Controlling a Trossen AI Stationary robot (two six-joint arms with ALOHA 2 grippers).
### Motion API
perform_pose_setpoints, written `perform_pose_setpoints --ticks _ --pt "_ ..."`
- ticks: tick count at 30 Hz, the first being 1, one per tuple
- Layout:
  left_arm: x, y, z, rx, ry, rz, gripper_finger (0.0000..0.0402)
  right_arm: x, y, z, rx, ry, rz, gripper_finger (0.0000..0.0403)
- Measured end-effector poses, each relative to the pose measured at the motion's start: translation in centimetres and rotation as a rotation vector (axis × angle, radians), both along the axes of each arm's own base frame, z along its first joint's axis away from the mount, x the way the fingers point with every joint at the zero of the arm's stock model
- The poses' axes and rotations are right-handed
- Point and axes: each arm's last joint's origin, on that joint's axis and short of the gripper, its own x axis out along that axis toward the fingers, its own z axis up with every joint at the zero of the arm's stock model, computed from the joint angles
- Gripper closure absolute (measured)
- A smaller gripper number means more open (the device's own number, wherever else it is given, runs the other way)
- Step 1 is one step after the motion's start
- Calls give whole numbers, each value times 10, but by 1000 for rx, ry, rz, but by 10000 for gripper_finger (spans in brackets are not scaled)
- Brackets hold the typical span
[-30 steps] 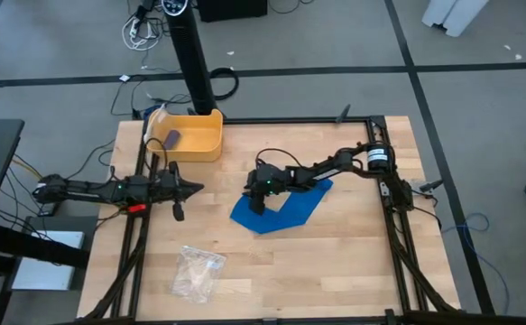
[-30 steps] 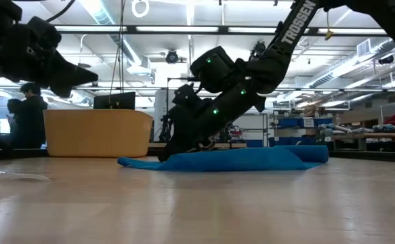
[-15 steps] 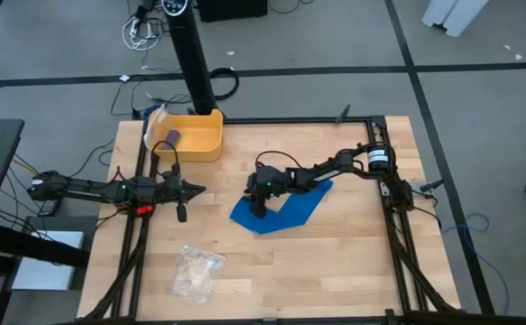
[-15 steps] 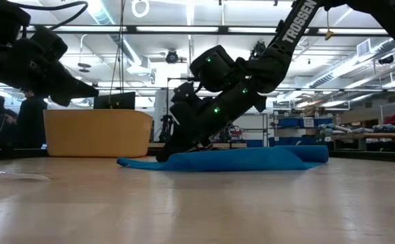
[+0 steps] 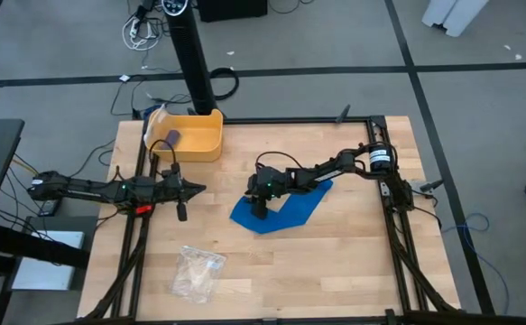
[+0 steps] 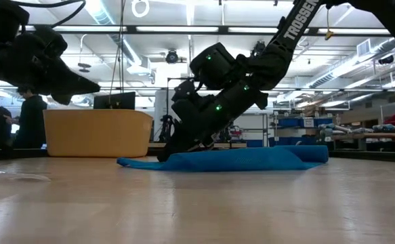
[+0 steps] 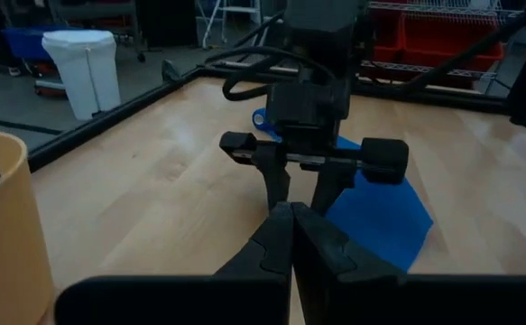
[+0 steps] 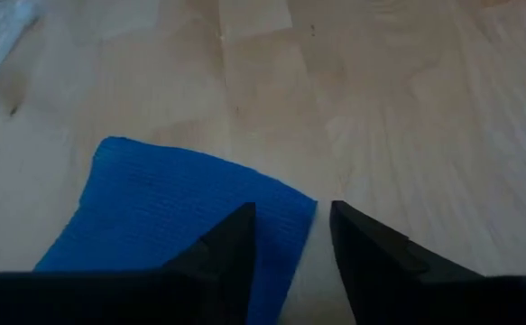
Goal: Roll bandage
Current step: Roll the blue bandage
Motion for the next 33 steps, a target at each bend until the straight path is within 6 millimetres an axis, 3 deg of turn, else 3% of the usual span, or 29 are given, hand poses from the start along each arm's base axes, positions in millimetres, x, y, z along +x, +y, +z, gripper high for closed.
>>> perform_pose_setpoints --ticks 8,14,18,26,33 --pt "1 0 4 40 -29 -6 388 -1 -1 -1 -35 12 32 389" --pt "1 0 5 40 -38 -5 388 -2 3 7 -28 8 66 395" --pt "1 0 5 46 -36 13 388 -5 17 36 -53 -37 115 399" --pt "1 1 7 44 -62 30 388 -17 70 81 -86 -96 256 400" --pt "1 1 7 44 -57 33 388 -34 145 82 -100 -70 392 401"
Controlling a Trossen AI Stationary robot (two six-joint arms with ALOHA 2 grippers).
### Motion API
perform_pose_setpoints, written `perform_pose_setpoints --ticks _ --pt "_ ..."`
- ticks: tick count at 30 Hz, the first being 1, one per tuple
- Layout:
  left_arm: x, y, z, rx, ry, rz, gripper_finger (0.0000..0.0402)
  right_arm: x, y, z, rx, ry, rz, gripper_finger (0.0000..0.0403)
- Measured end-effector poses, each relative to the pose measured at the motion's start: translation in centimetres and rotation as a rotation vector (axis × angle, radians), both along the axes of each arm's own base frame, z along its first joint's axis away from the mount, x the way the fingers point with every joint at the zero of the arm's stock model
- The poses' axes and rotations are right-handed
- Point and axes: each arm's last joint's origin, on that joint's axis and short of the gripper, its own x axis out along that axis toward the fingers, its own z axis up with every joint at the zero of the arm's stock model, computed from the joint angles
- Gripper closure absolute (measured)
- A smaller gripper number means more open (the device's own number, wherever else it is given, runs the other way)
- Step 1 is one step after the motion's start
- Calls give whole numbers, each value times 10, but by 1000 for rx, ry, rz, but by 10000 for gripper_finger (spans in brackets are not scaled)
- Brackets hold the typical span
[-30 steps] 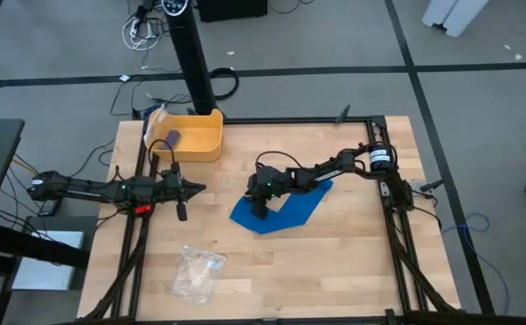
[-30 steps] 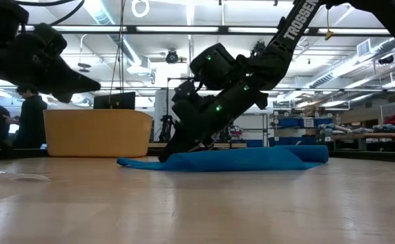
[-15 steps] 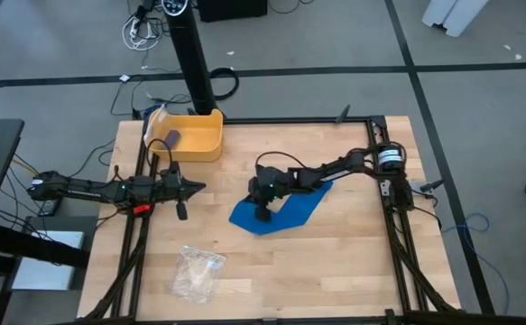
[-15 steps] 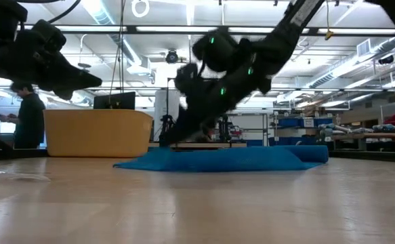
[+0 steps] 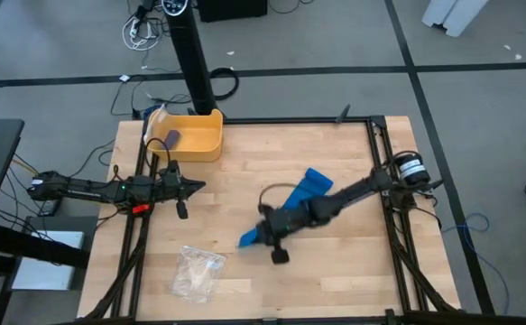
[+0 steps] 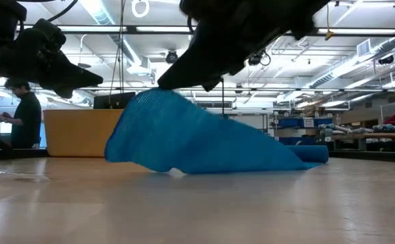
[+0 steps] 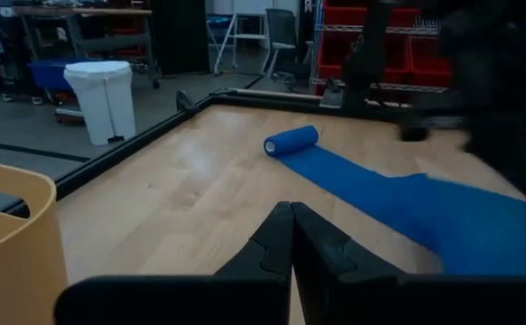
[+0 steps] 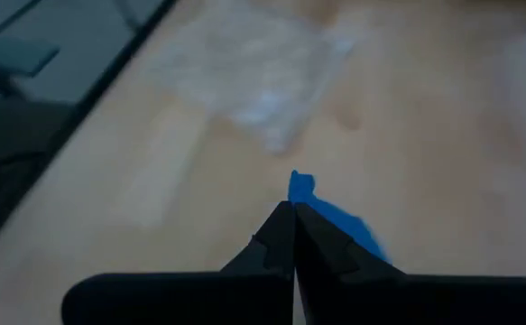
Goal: Roll bandage
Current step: Roll the blue bandage
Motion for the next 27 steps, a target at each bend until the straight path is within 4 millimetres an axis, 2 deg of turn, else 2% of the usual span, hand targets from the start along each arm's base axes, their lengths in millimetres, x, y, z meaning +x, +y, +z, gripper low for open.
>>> perform_pose_setpoints --ticks 6,10,14,22,24,27 --pt "0 0 0 -5 -2 0 388 -22 45 -10 11 58 -31 398" --pt "0 0 0 -7 0 1 388 -35 64 -16 58 94 -41 393" --pt "0 1 0 -5 -2 23 388 -44 79 -17 54 85 -66 361" --pt "0 1 0 -5 1 29 381 -48 85 -17 105 102 -102 254" --pt "0 0 0 -23 -3 13 376 -46 82 -18 87 97 -113 242" --pt "0 -1 0 -39 -4 -48 371 -46 71 -23 5 138 -189 247"
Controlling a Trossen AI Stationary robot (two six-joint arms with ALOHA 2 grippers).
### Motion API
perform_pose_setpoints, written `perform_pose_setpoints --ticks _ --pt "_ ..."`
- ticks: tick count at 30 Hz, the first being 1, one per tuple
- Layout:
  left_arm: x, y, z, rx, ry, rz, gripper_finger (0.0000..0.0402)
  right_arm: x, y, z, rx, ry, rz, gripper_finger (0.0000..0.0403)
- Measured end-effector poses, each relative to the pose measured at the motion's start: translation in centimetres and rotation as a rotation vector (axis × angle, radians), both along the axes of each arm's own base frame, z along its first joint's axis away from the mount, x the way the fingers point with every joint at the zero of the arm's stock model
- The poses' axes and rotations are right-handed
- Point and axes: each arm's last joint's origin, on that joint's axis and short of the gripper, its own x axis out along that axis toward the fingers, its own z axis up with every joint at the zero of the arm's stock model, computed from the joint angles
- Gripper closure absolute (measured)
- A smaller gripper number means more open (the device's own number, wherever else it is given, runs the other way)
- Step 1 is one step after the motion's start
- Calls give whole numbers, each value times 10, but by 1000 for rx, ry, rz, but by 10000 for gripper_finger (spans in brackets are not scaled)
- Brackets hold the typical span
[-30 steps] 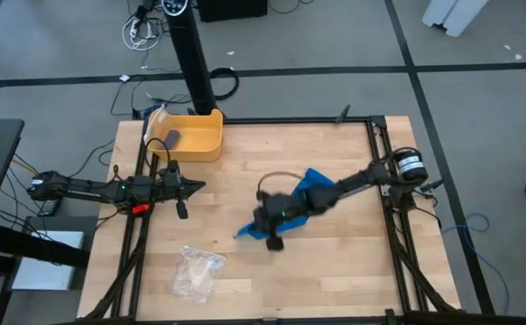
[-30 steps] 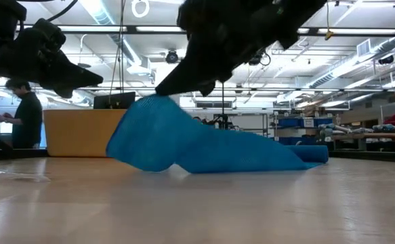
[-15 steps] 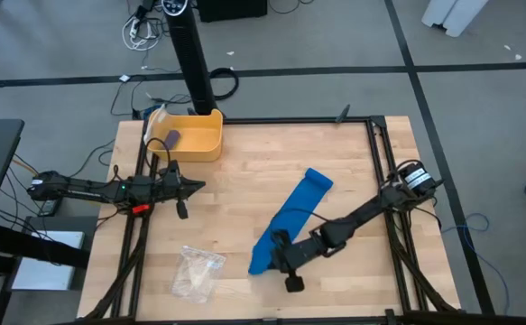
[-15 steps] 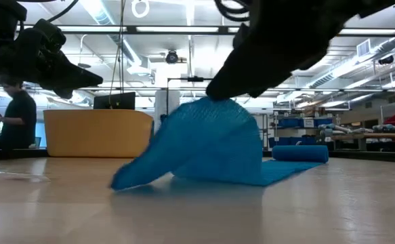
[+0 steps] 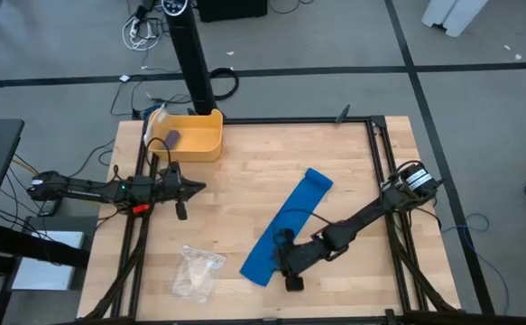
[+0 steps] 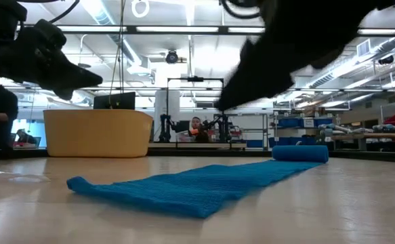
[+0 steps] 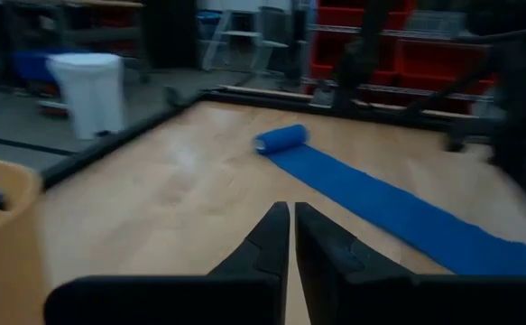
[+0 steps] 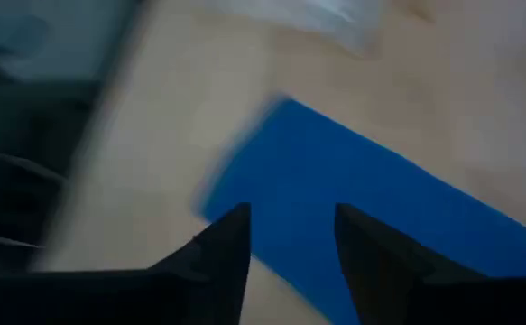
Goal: Roll bandage
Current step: Roll the blue bandage
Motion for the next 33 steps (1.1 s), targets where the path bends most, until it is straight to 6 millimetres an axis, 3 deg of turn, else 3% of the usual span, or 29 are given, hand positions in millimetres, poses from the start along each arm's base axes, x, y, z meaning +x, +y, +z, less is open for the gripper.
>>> perform_pose_setpoints --ticks 6,10,15,19,25,33 --pt "0 -2 0 -29 -4 -69 371 -19 -37 -17 -376 191 -360 319" --pt "0 -2 0 -29 -6 -67 371 -42 -54 -11 -458 343 -519 353" --pt "0 -2 0 -50 -12 -65 371 -81 -75 1 -548 463 -759 361" --pt "0 -2 0 -57 -13 -64 371 -112 -90 -6 -434 370 -923 366" --pt "0 -2 1 -61 -16 -62 371 -148 -106 -35 -156 42 -1070 372" --pt "0 -2 1 -108 -27 -55 371 -168 -116 -52 2 -183 -1143 328"
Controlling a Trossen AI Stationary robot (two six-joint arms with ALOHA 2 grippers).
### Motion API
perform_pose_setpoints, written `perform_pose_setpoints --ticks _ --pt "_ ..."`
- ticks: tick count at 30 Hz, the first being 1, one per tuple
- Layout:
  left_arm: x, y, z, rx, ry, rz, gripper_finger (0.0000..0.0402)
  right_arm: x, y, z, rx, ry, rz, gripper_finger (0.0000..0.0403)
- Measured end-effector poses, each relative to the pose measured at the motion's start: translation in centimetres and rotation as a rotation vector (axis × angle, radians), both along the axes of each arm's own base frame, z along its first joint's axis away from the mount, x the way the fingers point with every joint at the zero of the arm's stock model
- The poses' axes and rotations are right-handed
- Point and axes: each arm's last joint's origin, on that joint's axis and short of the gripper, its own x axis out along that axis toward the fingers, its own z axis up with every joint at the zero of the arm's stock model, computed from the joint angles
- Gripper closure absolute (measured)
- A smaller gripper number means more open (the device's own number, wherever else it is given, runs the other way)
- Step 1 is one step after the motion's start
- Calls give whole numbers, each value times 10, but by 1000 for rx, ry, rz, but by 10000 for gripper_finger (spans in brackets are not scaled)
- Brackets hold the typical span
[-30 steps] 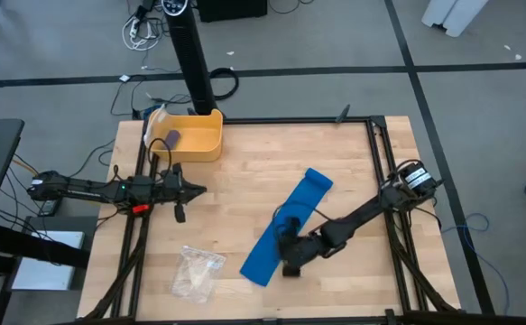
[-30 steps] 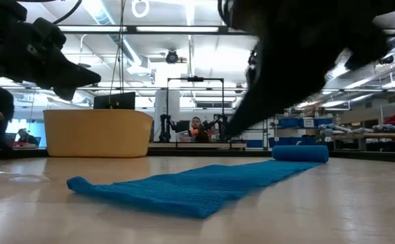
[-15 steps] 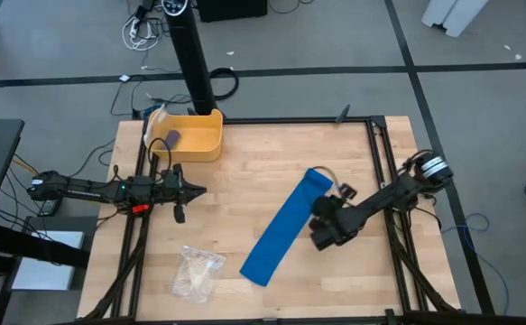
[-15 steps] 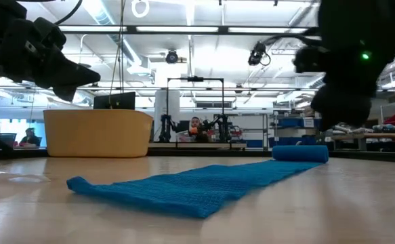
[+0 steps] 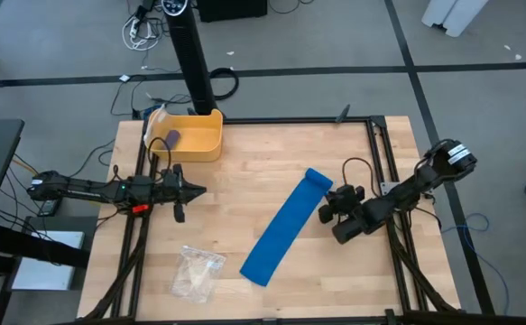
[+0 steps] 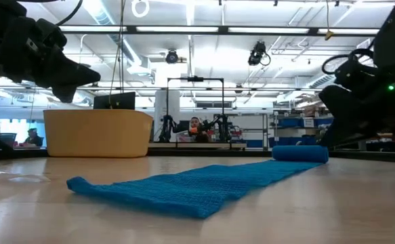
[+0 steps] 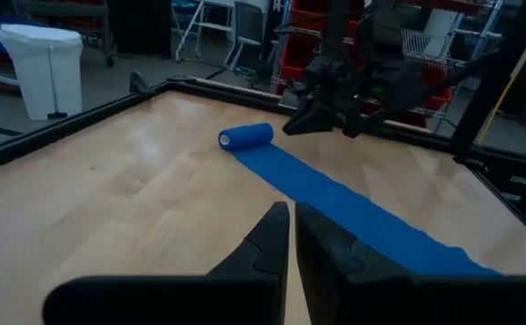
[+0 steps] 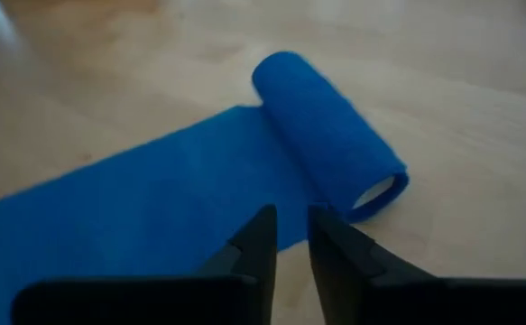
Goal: Roll bandage
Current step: Roll the blue bandage
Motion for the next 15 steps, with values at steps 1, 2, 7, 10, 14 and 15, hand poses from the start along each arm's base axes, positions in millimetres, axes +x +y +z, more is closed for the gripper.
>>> perform_pose_setpoints --ticks 1,2,7,10,14,15 --pt "0 0 0 0 -3 5 371 0 -1 0 -4 -13 -13 318" --pt "0 0 0 0 -5 11 371 0 -2 0 -6 -25 -26 307" --pt "0 1 3 -20 -37 37 371 3 -10 0 9 -53 -85 258" --pt "0 1 5 -23 -53 39 371 6 -18 -1 25 -57 -141 239" --pt "0 1 5 -25 -55 40 371 10 -29 -1 49 -67 -198 230" --pt "0 1 5 -27 -55 40 371 10 -30 -1 63 -65 -206 229"
